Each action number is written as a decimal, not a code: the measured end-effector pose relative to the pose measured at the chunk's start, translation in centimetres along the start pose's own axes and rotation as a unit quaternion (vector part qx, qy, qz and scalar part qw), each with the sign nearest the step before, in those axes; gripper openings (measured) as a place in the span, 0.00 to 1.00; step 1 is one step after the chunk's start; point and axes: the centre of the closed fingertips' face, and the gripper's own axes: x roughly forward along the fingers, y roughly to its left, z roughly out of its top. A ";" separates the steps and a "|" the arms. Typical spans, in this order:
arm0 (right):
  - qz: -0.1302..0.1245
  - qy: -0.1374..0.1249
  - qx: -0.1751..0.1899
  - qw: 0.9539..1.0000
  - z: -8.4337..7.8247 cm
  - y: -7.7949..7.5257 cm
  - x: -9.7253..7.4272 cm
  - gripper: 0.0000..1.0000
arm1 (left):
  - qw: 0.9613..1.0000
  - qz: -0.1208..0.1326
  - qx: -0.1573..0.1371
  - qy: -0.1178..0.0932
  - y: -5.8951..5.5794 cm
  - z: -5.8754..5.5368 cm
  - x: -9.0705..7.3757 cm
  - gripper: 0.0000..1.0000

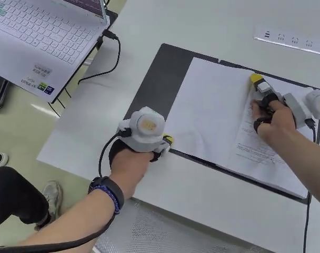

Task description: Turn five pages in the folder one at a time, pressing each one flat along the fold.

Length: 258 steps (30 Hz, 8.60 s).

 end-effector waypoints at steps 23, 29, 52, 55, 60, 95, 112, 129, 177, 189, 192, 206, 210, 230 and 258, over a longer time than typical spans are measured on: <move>0.051 0.057 -0.036 0.996 -5.0 2.8 -5.6 0.00 | 1.000 -0.015 -0.010 -0.010 0.1 0.0 -0.1 0.00; 0.052 0.063 -0.041 0.996 -6.3 4.3 -7.7 0.00 | 1.000 -0.014 -0.005 -0.013 0.1 0.0 0.0 0.00; 0.051 0.077 -0.047 0.995 -9.1 4.7 -12.0 0.00 | 1.000 -0.020 0.011 -0.015 0.0 -0.1 0.0 0.00; 0.053 0.085 -0.053 0.994 -9.4 4.0 -12.2 0.00 | 1.000 -0.019 0.012 -0.015 0.0 -0.1 0.0 0.00; 0.053 0.090 -0.052 0.993 -10.0 2.9 -12.7 0.00 | 1.000 -0.019 0.015 -0.016 0.0 -0.1 0.0 0.00; 0.050 0.122 -0.072 0.989 -15.5 2.4 -18.3 0.00 | 0.999 -0.028 0.036 -0.017 -0.1 -0.1 0.0 0.00; 0.036 0.124 -0.061 0.990 -16.4 2.5 -19.9 0.00 | 0.998 -0.036 0.044 -0.014 -0.2 -0.1 -0.1 0.00; 0.013 0.116 -0.032 0.993 -16.1 2.7 -20.1 0.00 | 0.998 -0.035 0.052 0.002 -0.7 -0.3 -0.2 0.02; -0.014 0.108 -0.307 0.945 -5.7 4.0 -27.7 0.49 | 0.987 -0.061 0.130 -0.071 -4.2 6.2 -8.8 0.39; -0.018 0.066 -0.324 0.944 -2.8 5.3 -30.8 0.60 | 0.986 -0.046 0.136 -0.089 -3.7 7.3 -11.4 0.55; -0.020 0.065 -0.325 0.943 -2.9 5.2 -31.5 0.61 | 0.987 -0.032 0.133 -0.089 -3.3 6.8 -11.9 0.58; -0.015 0.101 -0.338 0.936 -4.4 4.5 -33.0 0.64 | 0.990 0.008 0.093 -0.107 -2.8 5.5 -13.2 0.66; -0.012 0.094 -0.337 0.937 -3.3 4.7 -32.9 0.64 | 0.990 0.012 0.089 -0.112 -2.7 5.6 -13.3 0.65; -0.015 0.092 -0.332 0.939 -1.8 3.4 -34.7 0.63 | 0.987 -0.019 0.107 -0.117 -6.9 6.9 -10.8 0.63; -0.026 0.086 -0.328 0.940 -1.1 2.3 -36.2 0.64 | 0.974 -0.134 0.171 -0.061 -16.1 8.2 -3.5 0.68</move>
